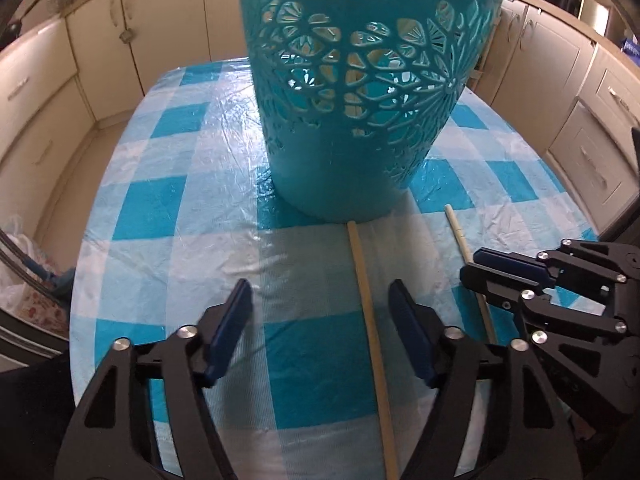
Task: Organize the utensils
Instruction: 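Close the left tool on a loose chopstick while the right tool closes on another, then carry the chopstick over the basket and open the left tool while the right tool holds its chopstick, then lift the chopstick with the right tool over the teal basket and open it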
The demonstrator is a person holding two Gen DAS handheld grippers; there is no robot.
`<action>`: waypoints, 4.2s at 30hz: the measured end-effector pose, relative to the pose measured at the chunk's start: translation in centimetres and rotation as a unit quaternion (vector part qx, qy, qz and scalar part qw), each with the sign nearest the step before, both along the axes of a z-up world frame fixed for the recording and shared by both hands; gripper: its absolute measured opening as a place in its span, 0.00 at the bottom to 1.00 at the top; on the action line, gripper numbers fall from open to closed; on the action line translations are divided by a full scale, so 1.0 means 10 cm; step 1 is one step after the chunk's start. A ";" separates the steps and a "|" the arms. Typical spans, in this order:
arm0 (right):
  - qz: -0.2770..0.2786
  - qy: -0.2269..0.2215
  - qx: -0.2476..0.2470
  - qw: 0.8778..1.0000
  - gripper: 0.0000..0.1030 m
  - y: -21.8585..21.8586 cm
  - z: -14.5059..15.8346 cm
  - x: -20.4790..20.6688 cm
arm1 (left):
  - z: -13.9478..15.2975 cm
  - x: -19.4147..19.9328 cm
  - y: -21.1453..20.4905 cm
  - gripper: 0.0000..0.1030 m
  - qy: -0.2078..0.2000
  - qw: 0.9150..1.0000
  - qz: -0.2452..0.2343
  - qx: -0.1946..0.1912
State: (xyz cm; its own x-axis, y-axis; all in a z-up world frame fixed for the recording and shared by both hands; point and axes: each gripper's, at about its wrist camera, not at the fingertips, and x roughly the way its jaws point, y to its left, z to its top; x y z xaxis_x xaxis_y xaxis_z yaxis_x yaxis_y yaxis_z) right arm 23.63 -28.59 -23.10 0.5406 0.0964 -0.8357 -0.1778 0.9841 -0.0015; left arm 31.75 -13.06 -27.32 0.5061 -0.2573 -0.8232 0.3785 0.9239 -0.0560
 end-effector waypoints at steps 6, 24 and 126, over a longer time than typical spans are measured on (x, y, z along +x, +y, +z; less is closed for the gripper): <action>0.008 0.011 0.006 1.000 0.12 -0.05 0.01 0.05 | 0.00 0.06 0.06 0.06 0.007 1.000 0.008 -0.022; 0.024 0.016 -0.011 1.000 0.11 -0.09 0.04 0.10 | 0.03 0.05 0.02 0.08 0.004 1.000 0.004 0.014; -0.013 -0.063 0.176 0.982 0.06 -0.49 0.72 -0.34 | 0.78 0.11 1.52 0.61 -0.116 0.968 0.175 -0.135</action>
